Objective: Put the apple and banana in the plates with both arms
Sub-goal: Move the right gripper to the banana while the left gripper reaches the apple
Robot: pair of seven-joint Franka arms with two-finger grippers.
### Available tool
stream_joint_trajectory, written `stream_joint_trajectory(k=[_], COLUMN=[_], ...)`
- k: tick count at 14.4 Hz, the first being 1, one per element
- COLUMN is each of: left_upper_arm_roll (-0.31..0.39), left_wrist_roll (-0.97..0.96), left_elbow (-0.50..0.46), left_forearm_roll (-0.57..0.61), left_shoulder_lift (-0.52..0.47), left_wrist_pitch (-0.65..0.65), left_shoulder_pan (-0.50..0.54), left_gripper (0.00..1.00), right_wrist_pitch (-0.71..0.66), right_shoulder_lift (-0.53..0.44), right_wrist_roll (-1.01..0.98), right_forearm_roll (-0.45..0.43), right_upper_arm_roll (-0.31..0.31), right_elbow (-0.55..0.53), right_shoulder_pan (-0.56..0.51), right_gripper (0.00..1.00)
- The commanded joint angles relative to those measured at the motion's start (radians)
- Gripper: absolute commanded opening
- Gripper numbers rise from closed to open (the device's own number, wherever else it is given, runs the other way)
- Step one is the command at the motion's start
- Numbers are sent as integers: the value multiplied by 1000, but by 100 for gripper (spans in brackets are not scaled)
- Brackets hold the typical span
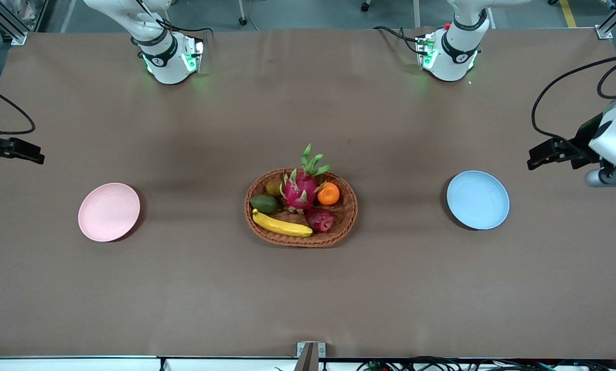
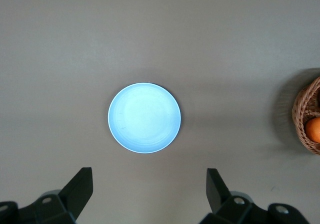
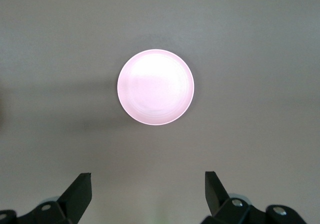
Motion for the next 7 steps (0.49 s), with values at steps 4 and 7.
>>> stream_joint_trajectory(k=[4,7], left_upper_arm_roll=[-24,-27], left_wrist_roll=[10,12], left_elbow=[12,12], left_forearm_roll=[12,18], left_shoulder_lift=[47,76], left_wrist_pitch=[24,35], left_shoulder_pan=[-19,-30], left_gripper=[100,100], right_wrist_pitch=[49,140], right_shoulder_lift=[95,148], right_wrist_roll=[379,614], right_forearm_roll=[134,158], right_upper_arm_roll=[9,9], right_elbow=[12,4], right_shoulder_pan=[112,226], right_gripper=[100,100])
